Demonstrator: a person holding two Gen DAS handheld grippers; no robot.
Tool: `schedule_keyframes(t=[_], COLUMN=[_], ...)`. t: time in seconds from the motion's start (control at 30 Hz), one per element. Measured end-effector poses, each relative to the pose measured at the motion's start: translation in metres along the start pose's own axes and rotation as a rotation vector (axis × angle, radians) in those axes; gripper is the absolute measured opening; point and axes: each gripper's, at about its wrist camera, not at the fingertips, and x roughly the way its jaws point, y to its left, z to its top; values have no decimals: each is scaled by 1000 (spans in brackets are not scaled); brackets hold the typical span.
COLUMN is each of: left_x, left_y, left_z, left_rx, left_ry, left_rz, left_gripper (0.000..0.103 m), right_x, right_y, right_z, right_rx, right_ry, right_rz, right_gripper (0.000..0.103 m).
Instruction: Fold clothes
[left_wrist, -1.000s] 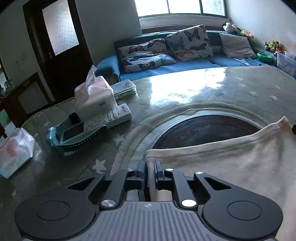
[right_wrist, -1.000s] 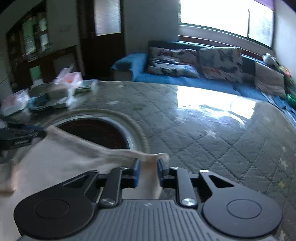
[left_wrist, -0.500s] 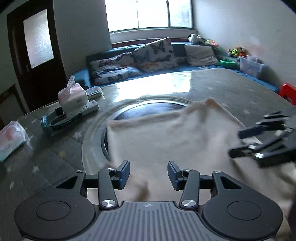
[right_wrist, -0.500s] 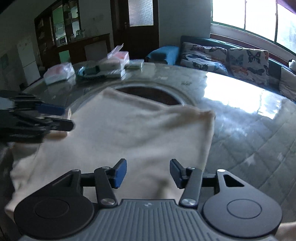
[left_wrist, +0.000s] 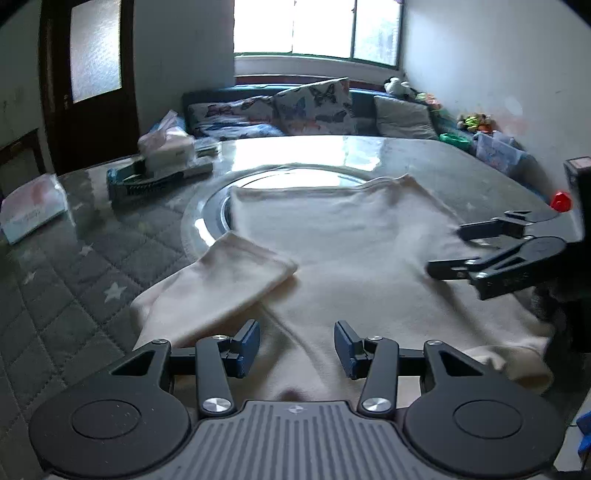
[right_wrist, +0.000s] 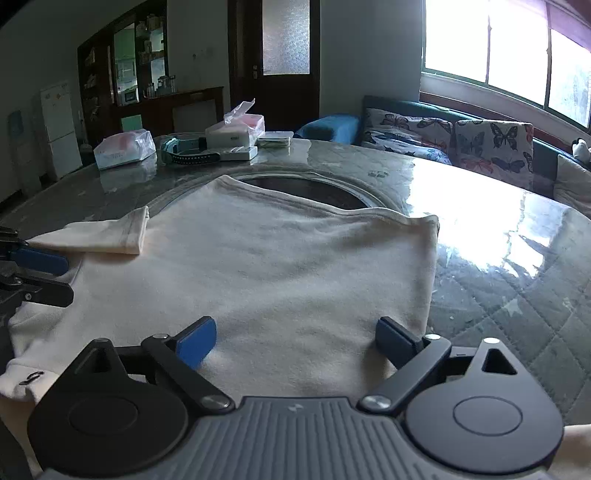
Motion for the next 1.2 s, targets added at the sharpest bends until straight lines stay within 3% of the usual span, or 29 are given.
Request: schedule_keyframes(t=[0.13,0.23,0.37,0.47,0.77,0.97,1.1,1.2], left_x=[5,8,5,2,-4,-15,-9,9], left_y=[5,11,36,63,117,119,94,72], left_z=[0,2,5,3,-18,-15,-2,3], left_rx=[-20,-46,-177,-271,-357,-371,-283,-195], left_ry=[-36,-75,-115,-112,-61,-69,-81,-40], left_rz=[126,286,412,480,671,617,484,390], left_gripper=[50,49,49,49,56,57,58,60], right_x=[1,2,2,2,1,1,2,2], right_y=[0,-1,-1,-1,0,1,2,1], right_z=[0,0,-1,-1,-1,0,-1,-1], right_rx=[-1,2,1,0,-1,-9,-9,-6], right_ry=[4,9,9,10,12,14,13,13], right_rz=[2,9,9,9,8,2,1,3], right_gripper=[101,103,103,103,103,103,103,103])
